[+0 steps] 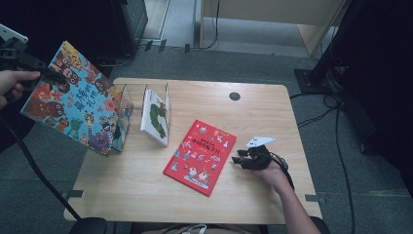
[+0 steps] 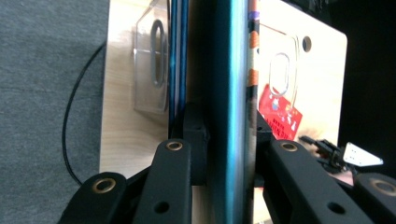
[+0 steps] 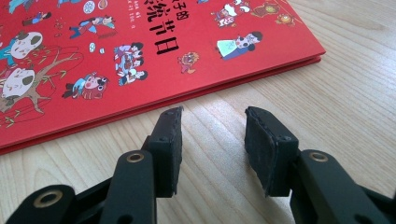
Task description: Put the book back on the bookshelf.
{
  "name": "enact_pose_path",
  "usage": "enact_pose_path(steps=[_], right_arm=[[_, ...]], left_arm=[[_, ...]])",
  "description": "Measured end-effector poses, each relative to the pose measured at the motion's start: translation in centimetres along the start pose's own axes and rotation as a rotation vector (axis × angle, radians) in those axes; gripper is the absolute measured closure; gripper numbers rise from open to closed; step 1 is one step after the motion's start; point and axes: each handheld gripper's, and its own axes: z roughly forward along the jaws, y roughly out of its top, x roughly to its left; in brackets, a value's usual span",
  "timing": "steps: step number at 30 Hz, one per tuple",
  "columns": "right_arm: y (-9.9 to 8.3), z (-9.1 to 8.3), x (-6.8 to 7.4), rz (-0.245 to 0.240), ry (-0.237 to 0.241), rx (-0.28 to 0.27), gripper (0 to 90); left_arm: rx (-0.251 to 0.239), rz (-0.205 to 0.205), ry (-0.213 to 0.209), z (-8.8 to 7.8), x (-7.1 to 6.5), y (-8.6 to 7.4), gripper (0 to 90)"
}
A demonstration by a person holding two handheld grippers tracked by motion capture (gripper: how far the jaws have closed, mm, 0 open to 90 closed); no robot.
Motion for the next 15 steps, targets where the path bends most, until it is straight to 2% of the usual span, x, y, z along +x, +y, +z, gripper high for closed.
enact_pose_path(steps=[4,15], right_arm=[[0.00,0.00,0.00,-0.002,0.000,0.000,56.5],[0.00,-0.01,0.04,-0.005,-0.002,0.002,56.5]], left_arm=[[0.005,0.014,0.042,0.04,-0.20,0.02,77.9],[0.009,0.016,0.053,0.07,-0.25,0.05,80.0]])
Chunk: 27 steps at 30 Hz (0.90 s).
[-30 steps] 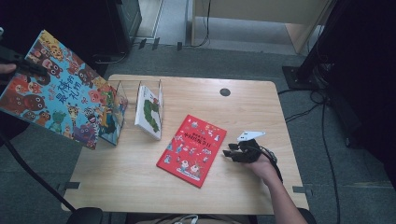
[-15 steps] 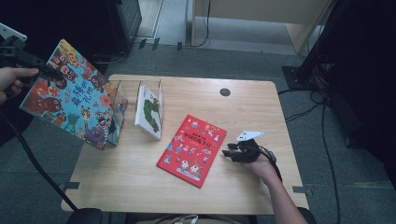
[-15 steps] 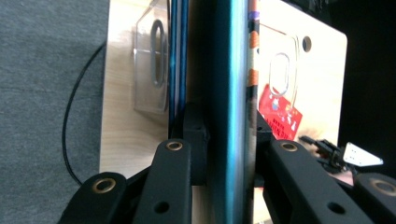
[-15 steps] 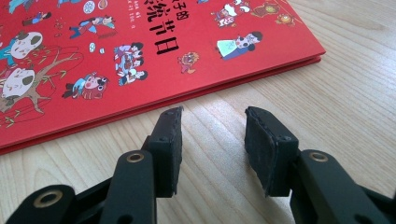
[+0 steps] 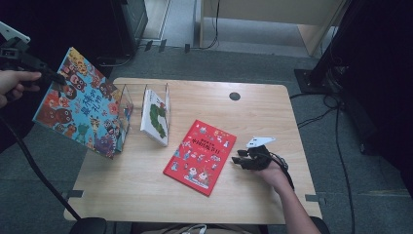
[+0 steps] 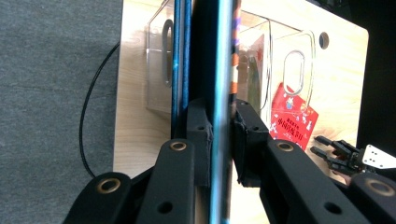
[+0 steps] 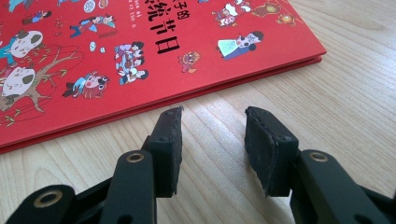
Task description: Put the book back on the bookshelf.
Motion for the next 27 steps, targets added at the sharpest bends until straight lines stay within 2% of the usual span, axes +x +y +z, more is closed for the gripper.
enact_pose_path(steps=[3,4,5,7,9,14,15,18,21,23,27], right_arm=[[0.0,0.0,0.0,0.000,0.000,0.000,56.5],[0.0,0.0,0.0,0.000,0.000,0.000,56.5],[0.0,0.0,0.0,0.000,0.000,0.000,56.4],[0.0,0.0,0.0,-0.001,0.001,0.000,56.5],[0.0,0.0,0.0,0.000,0.002,0.001,56.4],[0.0,0.0,0.0,0.008,0.003,0.002,56.3],[0.0,-0.1,0.0,0.012,0.006,0.002,56.4],[-0.1,-0.1,-0.2,0.030,0.017,-0.002,57.7],[0.0,-0.1,-0.3,0.033,0.012,0.000,57.8],[0.0,-0.1,-0.3,0.032,0.007,0.002,57.2],[0.1,-0.1,-0.5,0.042,-0.002,0.008,56.8]], left_arm=[[-0.006,-0.006,-0.005,-0.1,0.2,-0.1,83.0],[-0.028,-0.019,-0.057,-0.2,0.3,-0.1,87.0],[-0.041,-0.015,-0.073,-0.3,0.3,-0.1,86.3],[-0.042,0.022,-0.024,-0.2,0.0,-0.1,83.6],[-0.037,0.035,-0.040,-0.2,-0.1,-0.1,81.5],[-0.029,0.043,-0.034,-0.4,-0.4,-0.2,75.2],[-0.035,0.047,-0.028,-0.4,-0.5,-0.2,73.3],[-0.062,0.094,0.003,-0.8,-1.1,-0.4,71.3],[-0.083,0.107,-0.005,-1.3,-1.5,-0.6,69.6],[-0.079,0.116,0.007,-1.4,-1.8,-0.7,68.6],[-0.078,0.118,0.003,-1.4,-2.0,-0.9,66.4]])
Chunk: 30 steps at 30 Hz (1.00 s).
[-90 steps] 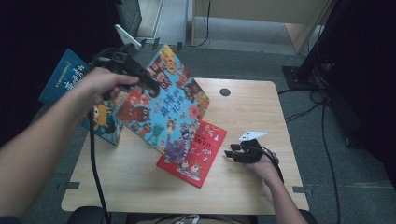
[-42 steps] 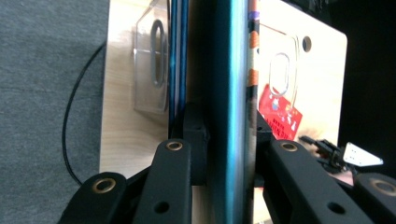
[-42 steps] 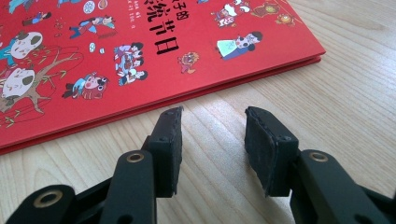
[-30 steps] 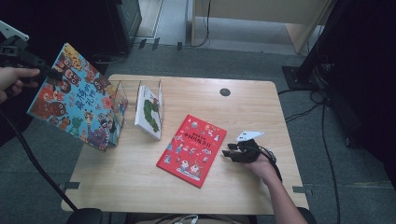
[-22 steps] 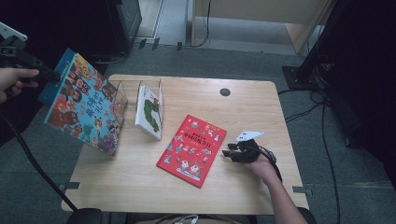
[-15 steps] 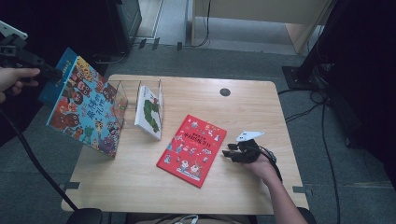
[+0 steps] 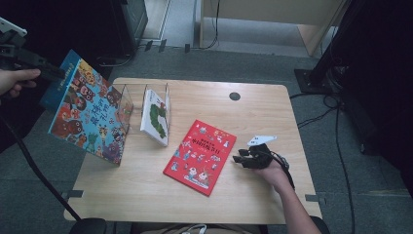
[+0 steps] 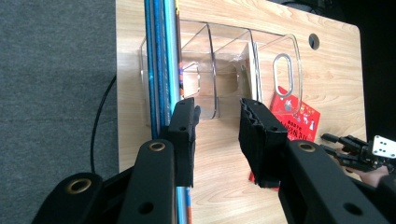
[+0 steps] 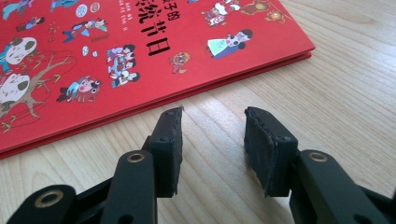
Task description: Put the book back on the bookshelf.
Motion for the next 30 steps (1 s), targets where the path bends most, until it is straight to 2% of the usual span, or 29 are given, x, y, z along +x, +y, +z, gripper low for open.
enact_pose_path(steps=[5,9,13,18,20,24,26,28,30], right_arm=[[0.2,0.0,-0.1,0.003,-0.003,-0.004,56.6],[0.4,-0.1,-0.2,0.027,-0.008,-0.026,56.6],[0.9,-0.1,-0.4,0.045,-0.008,-0.018,56.5],[1.5,0.3,-0.4,0.035,-0.004,-0.023,55.6],[1.7,0.5,-0.4,0.033,-0.002,-0.027,55.5],[2.3,0.9,-0.3,0.023,0.005,-0.025,55.4],[2.5,1.1,-0.3,0.019,0.011,-0.023,55.4],[2.7,1.3,-0.3,0.016,0.015,-0.019,55.4],[2.9,1.5,-0.2,0.014,0.019,-0.017,55.4]], left_arm=[[0.004,0.006,-0.008,0.1,-0.5,-0.1,63.8],[-0.002,0.032,-0.011,0.2,-1.5,-0.4,59.6],[-0.016,0.055,-0.017,0.2,-2.3,-1.0,55.7],[-0.017,0.069,-0.050,0.5,-3.5,-2.1,50.2],[-0.008,0.090,-0.044,0.8,-3.7,-2.4,49.8],[-0.003,0.089,-0.053,1.3,-4.0,-3.0,48.5],[0.000,0.101,-0.041,1.6,-4.3,-3.3,48.1],[0.002,0.096,-0.052,1.9,-4.5,-3.7,47.8],[0.014,0.108,-0.044,2.3,-5.0,-4.1,47.5]])
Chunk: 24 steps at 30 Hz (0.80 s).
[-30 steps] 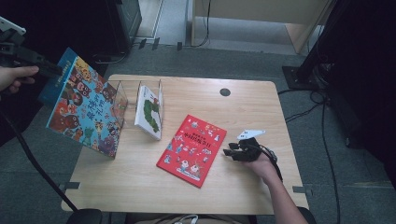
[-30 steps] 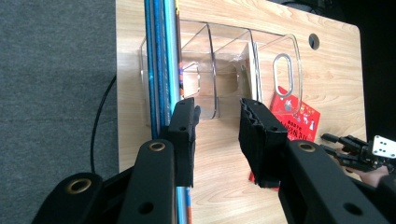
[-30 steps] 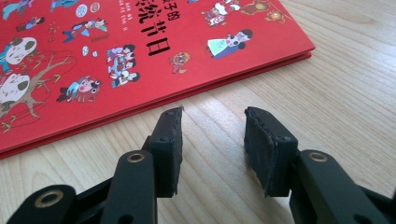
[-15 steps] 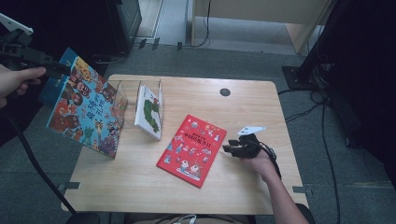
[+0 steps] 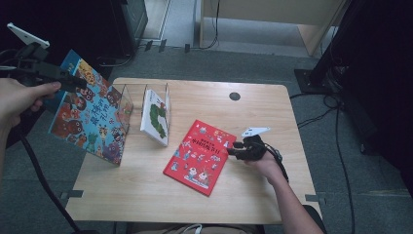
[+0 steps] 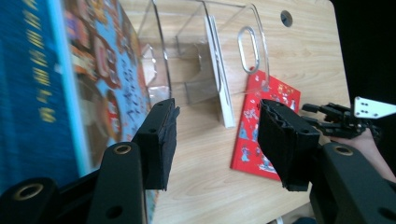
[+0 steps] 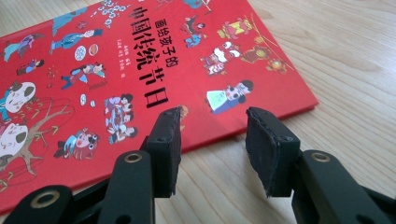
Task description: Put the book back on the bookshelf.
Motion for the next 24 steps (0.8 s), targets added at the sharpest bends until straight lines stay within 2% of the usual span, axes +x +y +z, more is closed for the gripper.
enact_pose_path(steps=[11,15,18,20,24], right_arm=[[0.9,0.8,0.2,-0.013,0.023,0.008,55.4],[1.1,1.1,0.3,-0.018,0.028,0.002,55.4],[1.3,1.2,0.3,-0.021,0.028,0.002,55.4],[1.3,1.2,0.3,-0.020,0.029,-0.002,55.5],[1.5,1.3,0.2,-0.022,0.027,0.000,55.4]], left_arm=[[0.007,0.042,-0.021,2.6,-2.2,-2.2,46.5],[0.017,0.054,-0.033,4.1,-2.6,-2.9,45.6],[0.008,0.049,-0.070,5.1,-2.6,-3.4,45.7],[0.014,0.058,-0.058,5.8,-2.7,-3.7,45.7],[0.019,0.061,-0.070,7.3,-3.0,-4.3,45.8]])
